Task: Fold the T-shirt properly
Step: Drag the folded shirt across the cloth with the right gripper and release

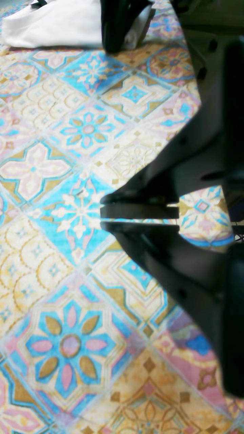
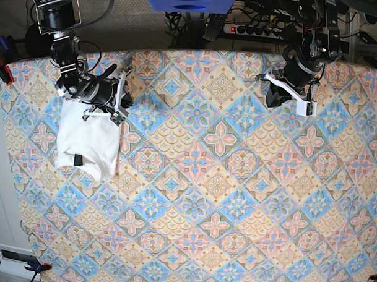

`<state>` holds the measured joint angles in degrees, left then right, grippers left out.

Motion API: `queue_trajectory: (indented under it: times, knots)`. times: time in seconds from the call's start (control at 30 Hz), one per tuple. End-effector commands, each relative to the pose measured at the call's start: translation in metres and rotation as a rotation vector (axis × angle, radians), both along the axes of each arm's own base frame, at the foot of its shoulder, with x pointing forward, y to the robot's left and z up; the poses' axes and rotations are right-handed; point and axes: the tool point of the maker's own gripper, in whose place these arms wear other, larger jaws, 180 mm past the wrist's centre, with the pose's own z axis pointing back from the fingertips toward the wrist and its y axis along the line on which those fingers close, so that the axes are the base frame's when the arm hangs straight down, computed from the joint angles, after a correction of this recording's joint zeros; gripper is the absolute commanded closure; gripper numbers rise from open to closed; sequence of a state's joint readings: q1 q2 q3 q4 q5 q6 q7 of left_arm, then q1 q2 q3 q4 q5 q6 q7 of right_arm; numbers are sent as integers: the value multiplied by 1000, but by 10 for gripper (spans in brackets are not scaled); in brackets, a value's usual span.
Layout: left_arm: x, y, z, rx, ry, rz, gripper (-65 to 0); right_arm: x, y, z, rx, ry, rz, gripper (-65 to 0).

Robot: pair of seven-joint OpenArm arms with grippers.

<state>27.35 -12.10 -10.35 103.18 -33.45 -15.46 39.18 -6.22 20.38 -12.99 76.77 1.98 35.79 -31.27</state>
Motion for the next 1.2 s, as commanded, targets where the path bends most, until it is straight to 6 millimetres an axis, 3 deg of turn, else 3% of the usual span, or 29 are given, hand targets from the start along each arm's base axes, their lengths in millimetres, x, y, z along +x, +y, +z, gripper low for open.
queue_trajectory:
  times: [0.0, 0.27, 0.57, 0.8, 1.17]
  knots:
    - [6, -1, 10, -9, -41, -2, 0, 2, -24, 0, -75, 8, -18, 0]
    - [6, -2, 10, -10, -41, -4, 0, 9, -39, 5, -83, -10, -67, 0]
    - [6, 0, 10, -8, -42, 0, 0, 8, -39, 5, -84, -9, -62, 0]
    - [6, 0, 10, -8, -42, 0, 0, 1, -57, 4, -124, 6, -58, 0]
    - [6, -2, 10, -10, -41, -4, 0, -4, -52, 4, -119, 5, -45, 0]
